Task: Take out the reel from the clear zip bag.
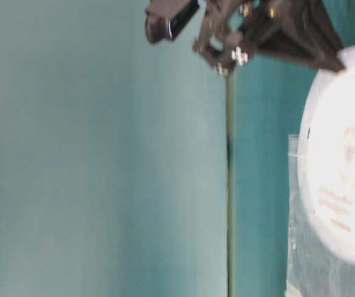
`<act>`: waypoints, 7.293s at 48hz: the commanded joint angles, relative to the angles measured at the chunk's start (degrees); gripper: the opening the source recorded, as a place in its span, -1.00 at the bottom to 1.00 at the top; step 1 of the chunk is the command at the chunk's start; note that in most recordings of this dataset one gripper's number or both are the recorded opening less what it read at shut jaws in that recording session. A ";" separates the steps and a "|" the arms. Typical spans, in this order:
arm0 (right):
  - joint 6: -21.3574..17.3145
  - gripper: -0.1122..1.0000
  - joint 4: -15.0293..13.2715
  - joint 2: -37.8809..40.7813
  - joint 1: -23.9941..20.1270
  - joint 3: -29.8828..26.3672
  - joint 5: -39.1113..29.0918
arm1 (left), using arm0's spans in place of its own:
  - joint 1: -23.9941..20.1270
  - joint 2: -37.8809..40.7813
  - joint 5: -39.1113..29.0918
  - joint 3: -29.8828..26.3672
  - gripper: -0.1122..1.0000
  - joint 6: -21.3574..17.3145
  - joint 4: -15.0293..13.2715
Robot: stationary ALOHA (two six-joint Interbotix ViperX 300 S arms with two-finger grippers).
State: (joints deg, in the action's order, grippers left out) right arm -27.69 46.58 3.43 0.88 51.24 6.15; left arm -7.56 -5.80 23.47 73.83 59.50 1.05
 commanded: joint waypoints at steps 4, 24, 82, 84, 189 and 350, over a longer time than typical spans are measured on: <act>-0.26 -0.66 0.18 -3.25 -0.09 2.64 -0.44 | 0.35 1.76 -0.26 -1.41 -0.86 0.09 0.18; -0.35 -0.74 0.53 -11.60 1.23 10.72 -0.53 | 0.35 1.67 -1.58 -1.32 -0.86 0.09 0.18; -0.35 -0.75 0.53 -18.98 2.99 17.58 -2.72 | 0.35 1.49 -1.58 -1.49 -0.86 0.09 0.26; -0.35 -0.75 0.53 -18.98 2.99 17.58 -2.72 | 0.35 1.58 -1.58 -1.49 -0.86 0.09 0.18; 0.09 0.89 -0.62 -23.82 2.37 15.82 -2.64 | 0.53 -2.02 -1.58 -2.37 0.76 0.00 0.18; 45.35 0.89 -13.27 -43.24 -6.77 7.56 3.69 | 7.03 -58.27 -32.87 -5.19 0.80 -43.42 0.70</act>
State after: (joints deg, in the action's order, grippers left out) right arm 17.14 33.40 -39.64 -5.80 59.06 9.67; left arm -0.62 -64.34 -9.58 70.05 16.35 1.58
